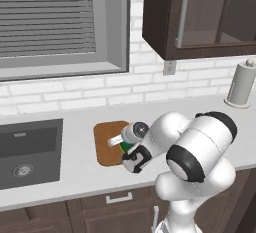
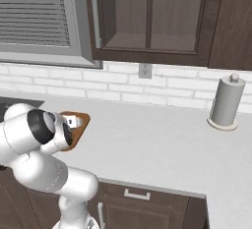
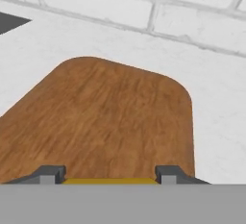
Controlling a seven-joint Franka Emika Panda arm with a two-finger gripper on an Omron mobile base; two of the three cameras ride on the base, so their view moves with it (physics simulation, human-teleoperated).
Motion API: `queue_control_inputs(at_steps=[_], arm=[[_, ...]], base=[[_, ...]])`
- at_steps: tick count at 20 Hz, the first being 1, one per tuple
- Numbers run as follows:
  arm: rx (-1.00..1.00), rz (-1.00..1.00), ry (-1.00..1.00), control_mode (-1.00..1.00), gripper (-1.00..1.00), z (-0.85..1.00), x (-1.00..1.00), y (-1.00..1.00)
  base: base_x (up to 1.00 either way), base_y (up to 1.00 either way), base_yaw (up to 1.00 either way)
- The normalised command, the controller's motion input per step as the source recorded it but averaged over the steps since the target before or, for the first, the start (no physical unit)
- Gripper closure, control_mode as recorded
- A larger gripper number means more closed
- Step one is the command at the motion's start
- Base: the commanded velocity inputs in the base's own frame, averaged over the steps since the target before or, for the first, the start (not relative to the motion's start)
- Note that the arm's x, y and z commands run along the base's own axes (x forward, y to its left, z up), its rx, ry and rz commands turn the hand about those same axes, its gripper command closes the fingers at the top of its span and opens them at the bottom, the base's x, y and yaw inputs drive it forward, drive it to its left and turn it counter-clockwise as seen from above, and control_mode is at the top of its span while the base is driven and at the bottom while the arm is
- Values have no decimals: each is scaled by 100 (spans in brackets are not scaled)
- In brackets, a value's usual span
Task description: Pick up the sponge from the counter and clean the cutting board by briefly scrubbing or pressing down on the cutting board. Once finished, release the sponge.
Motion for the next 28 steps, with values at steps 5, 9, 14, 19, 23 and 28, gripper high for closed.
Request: queue_control_inputs(at_steps=[5,9,14,19,23,28], arm=[[0,0,-4,-100,100,-8,22,-9],[0,0,-3,-100,100,-9,25,-9],[0,0,-2,-100,100,-10,31,-10],[1,0,0,-100,100,-8,44,-12],[0,0,-1,-100,100,-12,45,-2],[0,0,-2,-100,100,-12,23,8]], base=[[0,0,0],[0,0,0],[0,0,0],[0,0,0],[0,0,0],[0,0,0]])
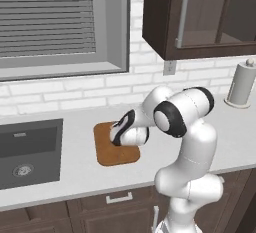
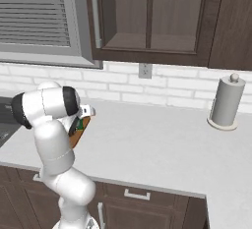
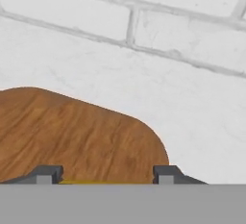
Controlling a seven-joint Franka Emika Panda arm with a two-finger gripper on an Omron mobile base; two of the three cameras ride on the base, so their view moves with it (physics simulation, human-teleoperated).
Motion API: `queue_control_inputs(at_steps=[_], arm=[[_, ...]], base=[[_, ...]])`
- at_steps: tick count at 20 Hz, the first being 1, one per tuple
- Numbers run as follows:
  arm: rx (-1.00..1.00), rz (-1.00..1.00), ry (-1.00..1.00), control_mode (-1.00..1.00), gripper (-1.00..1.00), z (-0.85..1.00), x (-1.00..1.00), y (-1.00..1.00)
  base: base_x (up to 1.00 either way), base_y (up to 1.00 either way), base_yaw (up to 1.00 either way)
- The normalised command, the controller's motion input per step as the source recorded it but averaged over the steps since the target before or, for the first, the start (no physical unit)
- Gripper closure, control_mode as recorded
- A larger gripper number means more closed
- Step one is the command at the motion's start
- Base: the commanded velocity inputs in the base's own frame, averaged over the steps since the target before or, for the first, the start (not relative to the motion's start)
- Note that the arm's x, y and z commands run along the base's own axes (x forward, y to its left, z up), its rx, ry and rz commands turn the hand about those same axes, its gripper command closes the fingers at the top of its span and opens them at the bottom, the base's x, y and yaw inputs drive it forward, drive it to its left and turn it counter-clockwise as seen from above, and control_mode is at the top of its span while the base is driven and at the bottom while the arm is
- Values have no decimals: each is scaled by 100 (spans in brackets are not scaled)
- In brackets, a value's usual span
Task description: Pick up the sponge from the counter and clean the cutting board by briefly scrubbing or pressing down on the cutting board. Once finished, release the sponge.
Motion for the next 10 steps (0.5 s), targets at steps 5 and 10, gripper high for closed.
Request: queue_control_inputs(at_steps=[5,10], arm=[[0,0,-2,-100,100,-15,5,45],[-1,0,-7,-100,100,-7,0,60]], base=[[0,0,0],[0,0,0]])
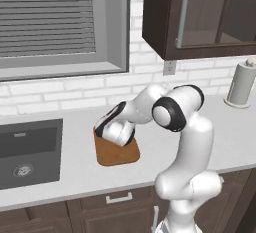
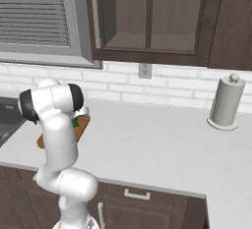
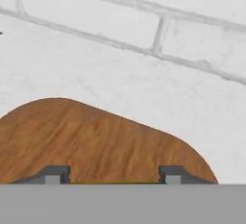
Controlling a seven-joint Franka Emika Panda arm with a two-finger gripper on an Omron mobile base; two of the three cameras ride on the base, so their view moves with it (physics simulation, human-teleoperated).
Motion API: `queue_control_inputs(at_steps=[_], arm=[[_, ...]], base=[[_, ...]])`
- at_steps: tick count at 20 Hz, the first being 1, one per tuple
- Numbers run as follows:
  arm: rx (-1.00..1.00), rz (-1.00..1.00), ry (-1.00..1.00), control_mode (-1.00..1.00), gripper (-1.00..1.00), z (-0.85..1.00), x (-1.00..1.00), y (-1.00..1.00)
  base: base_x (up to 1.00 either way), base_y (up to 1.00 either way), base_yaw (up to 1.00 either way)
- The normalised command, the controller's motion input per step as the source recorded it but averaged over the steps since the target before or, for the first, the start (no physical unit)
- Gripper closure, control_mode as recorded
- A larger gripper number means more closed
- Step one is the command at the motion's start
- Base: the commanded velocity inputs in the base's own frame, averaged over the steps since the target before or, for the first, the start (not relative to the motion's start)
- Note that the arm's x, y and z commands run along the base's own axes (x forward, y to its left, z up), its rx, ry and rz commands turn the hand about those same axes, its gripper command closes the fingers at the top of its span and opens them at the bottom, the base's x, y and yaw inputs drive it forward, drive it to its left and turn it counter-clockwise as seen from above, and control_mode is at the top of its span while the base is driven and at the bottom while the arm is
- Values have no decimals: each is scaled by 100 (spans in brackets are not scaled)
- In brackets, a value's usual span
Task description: Pick up the sponge from the counter and clean the cutting board by briefly scrubbing or pressing down on the cutting board. Once finished, release the sponge.
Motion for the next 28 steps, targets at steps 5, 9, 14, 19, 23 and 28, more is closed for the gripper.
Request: queue_control_inputs(at_steps=[5,9,14,19,23,28], arm=[[0,0,-7,-100,100,0,0,43],[1,4,-3,-100,100,-21,-29,4],[2,14,0,-100,100,-53,-84,-25],[1,28,0,-100,100,-57,-100,-40],[0,37,0,-100,100,-47,-94,-38],[1,35,0,-100,100,-44,-38,-26]], base=[[0,0,0],[0,0,0],[0,0,0],[0,0,0],[0,0,0],[0,0,0]])
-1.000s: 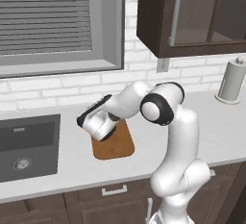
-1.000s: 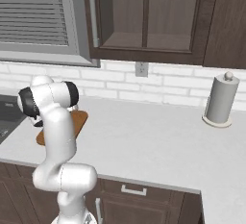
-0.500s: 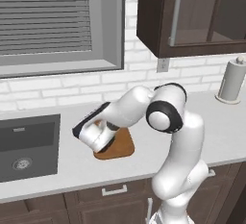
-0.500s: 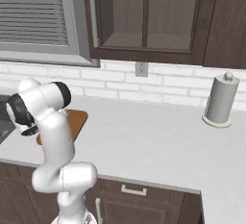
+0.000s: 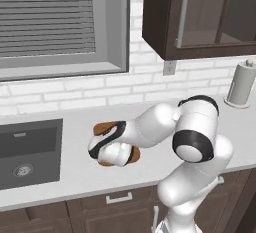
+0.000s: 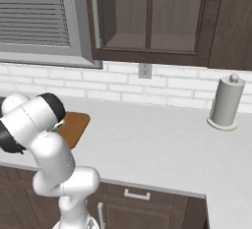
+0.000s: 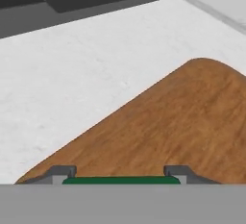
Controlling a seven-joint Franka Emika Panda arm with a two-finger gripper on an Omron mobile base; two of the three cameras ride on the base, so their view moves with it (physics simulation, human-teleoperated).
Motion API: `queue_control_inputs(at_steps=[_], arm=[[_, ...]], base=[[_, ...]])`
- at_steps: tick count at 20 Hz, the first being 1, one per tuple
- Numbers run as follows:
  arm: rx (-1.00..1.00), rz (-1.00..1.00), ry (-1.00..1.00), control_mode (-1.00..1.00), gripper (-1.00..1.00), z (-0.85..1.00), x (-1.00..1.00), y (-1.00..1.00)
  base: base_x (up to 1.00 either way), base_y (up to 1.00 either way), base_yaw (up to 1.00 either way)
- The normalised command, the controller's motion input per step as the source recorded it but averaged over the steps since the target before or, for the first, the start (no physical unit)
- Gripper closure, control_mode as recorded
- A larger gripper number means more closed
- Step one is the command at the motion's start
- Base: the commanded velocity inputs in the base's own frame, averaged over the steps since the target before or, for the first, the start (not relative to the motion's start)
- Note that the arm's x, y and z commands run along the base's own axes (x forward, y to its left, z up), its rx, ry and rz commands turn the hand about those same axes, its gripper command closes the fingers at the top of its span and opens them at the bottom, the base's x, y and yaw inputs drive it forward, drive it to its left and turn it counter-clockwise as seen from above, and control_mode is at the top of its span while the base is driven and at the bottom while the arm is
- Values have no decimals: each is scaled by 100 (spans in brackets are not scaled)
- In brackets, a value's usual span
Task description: Pick up the sponge from the counter and clean the cutting board by briefly scrubbing or pressing down on the cutting board. Once finished, release the sponge.
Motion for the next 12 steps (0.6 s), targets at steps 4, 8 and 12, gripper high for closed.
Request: queue_control_inputs(at_steps=[4,8,12], arm=[[0,18,0,-100,100,-36,33,13],[0,13,0,-100,100,-34,32,22],[2,16,0,-100,100,-50,8,0]], base=[[0,0,0],[0,0,0],[0,0,0]])
